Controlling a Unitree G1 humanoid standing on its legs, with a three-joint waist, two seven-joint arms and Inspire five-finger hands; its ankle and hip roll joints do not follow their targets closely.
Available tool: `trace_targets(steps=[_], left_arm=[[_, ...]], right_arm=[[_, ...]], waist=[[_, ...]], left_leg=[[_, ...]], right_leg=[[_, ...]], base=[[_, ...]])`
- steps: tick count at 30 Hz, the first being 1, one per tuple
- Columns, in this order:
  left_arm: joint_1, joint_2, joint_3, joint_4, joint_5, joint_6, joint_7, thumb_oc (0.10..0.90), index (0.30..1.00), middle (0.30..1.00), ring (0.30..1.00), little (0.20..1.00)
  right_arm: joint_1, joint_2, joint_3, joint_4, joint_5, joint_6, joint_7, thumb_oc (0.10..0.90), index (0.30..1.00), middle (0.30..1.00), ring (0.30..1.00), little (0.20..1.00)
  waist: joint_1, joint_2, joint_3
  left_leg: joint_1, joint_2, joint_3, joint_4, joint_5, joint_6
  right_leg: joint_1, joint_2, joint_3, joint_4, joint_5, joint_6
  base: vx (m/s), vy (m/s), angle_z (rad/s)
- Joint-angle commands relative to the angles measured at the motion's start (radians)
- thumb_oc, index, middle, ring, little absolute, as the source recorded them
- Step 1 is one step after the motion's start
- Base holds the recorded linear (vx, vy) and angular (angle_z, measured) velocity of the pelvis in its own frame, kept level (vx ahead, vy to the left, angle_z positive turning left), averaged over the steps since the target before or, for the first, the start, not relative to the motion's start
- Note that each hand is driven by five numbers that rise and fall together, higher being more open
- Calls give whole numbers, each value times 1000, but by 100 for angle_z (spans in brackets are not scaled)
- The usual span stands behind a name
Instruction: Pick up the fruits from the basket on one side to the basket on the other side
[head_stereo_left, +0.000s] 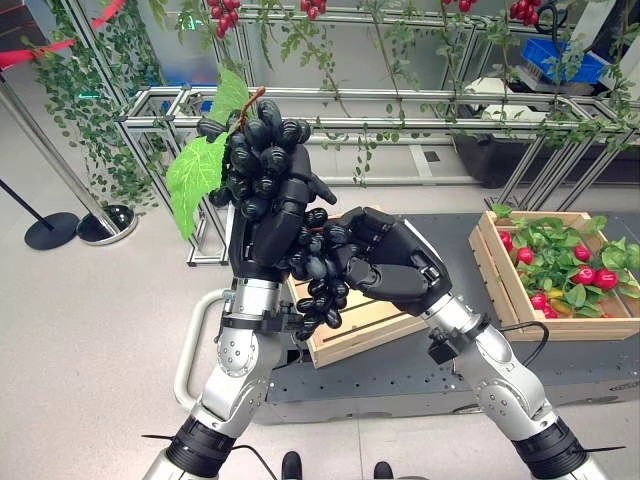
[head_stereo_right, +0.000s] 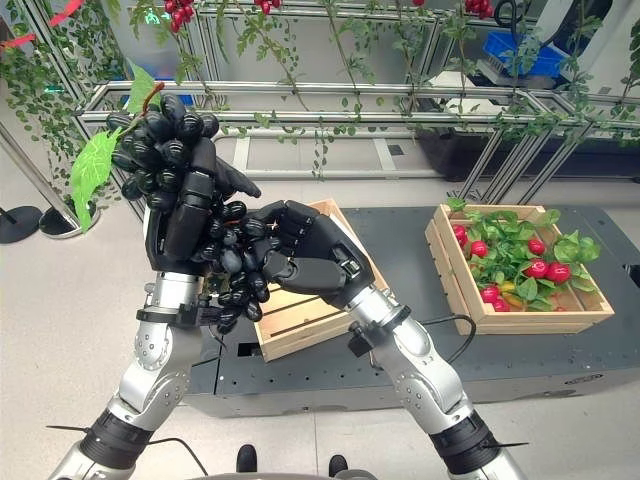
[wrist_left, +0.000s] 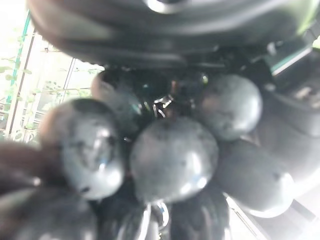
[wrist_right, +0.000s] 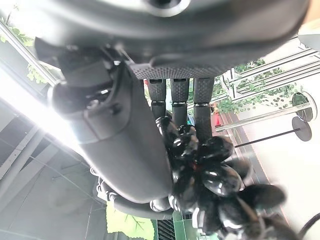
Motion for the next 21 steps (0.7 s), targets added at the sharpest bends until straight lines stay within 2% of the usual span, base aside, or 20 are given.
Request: trace_targets(steps=[1,13,14,15,16,21], left_arm=[[-105,1,-9,-3,30,-90,-18,400,300,300,300,300],[-117,1,-10,-19,60,-103,6,400,300,300,300,300],[-119,0,-8,-18,63,-104,9,400,300,300,300,300],[-121,1,-6,-18,69,-105,14,400,300,300,300,300],[-122,2,-4,-19,77,-108,18,400,300,300,300,300],[-119,11,24,-19,110,-130,33,400,300,300,300,300]], right_arm=[[-90,67,31,-92,-10,-86,25,400,300,300,300,300],[-96,62,38,-89,-25,-79,28,400,300,300,300,300],[-96,62,38,-90,-26,-75,28,456,385,385,385,385],[-98,59,38,-90,-16,-72,29,726,789,789,789,789],[-98,59,38,-90,-7,-67,34,800,900,900,900,900],[-82,51,27,-90,47,-39,67,800,900,900,900,900]], waist=[[25,-16,-101],[23,-18,-100],[23,-18,-100],[23,-18,-100],[22,-17,-100],[22,-17,-104]], left_leg=[[81,70,3,2,-121,-31],[81,70,3,2,-120,-32],[81,70,3,2,-120,-32],[81,70,4,2,-120,-32],[82,70,5,2,-120,-32],[84,71,6,2,-120,-34]], right_leg=[[-30,-76,-20,1,37,42],[-31,-75,-21,1,39,42],[-31,-75,-20,1,38,42],[-31,-76,-20,1,38,42],[-30,-75,-20,1,38,42],[-28,-75,-22,1,38,42]], base=[[0,0,0],[0,0,0],[0,0,0],[0,0,0],[0,0,0],[0,0,0]])
